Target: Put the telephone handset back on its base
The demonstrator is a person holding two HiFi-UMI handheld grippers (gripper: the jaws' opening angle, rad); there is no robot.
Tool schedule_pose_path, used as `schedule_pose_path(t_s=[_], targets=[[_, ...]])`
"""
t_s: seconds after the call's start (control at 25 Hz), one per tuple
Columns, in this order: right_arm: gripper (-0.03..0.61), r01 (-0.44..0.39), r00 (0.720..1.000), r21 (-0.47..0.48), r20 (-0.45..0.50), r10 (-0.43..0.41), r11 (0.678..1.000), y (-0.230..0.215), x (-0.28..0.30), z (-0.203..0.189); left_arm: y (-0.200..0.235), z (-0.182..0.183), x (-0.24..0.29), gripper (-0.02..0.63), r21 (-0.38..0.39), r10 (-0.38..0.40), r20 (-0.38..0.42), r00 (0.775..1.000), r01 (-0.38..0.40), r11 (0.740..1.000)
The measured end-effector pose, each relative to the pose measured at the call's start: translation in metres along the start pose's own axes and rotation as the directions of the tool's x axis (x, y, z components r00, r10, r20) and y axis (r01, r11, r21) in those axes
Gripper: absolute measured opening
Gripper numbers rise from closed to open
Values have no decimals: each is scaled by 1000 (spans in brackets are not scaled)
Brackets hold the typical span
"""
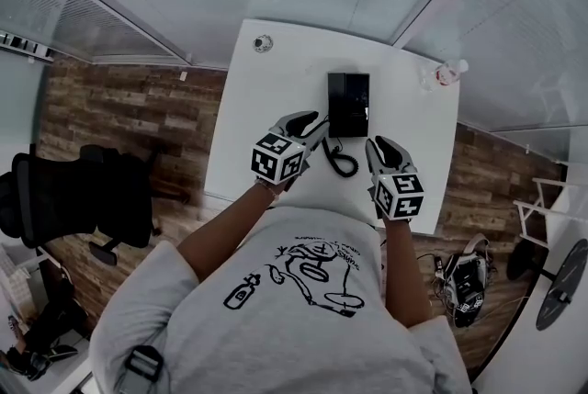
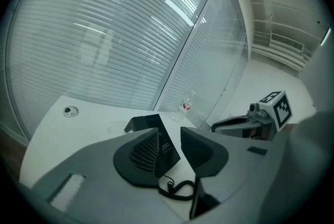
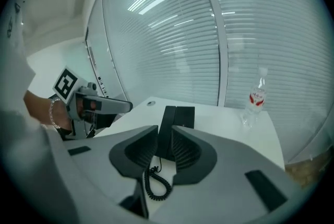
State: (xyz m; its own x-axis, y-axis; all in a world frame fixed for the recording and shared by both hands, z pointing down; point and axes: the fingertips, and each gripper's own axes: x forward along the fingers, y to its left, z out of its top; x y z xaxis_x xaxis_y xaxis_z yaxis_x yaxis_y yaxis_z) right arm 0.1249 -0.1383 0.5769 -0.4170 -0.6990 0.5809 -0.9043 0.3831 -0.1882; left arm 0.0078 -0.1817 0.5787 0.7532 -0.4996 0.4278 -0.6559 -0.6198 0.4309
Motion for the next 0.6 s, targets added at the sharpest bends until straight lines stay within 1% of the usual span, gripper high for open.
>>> schedule_pose_path(t_s=[0.2, 0.32, 0.48, 0.6], targets=[[64, 12, 994, -85, 109, -3, 996, 16, -38, 47, -29, 34, -29, 126, 44, -16, 92, 996, 12, 999], [60, 16, 987, -131, 162, 5, 991, 29, -60, 71, -50, 53, -49, 126, 88, -31, 140, 990, 19, 996], [55, 14, 974, -164, 225, 24, 986, 45, -86, 101, -74, 77, -74, 126, 135, -50, 205, 977, 23, 991], [55, 17, 962, -188, 271, 36, 982, 58, -105, 123, -87, 94, -89, 124, 137, -58, 252, 966, 24, 990]])
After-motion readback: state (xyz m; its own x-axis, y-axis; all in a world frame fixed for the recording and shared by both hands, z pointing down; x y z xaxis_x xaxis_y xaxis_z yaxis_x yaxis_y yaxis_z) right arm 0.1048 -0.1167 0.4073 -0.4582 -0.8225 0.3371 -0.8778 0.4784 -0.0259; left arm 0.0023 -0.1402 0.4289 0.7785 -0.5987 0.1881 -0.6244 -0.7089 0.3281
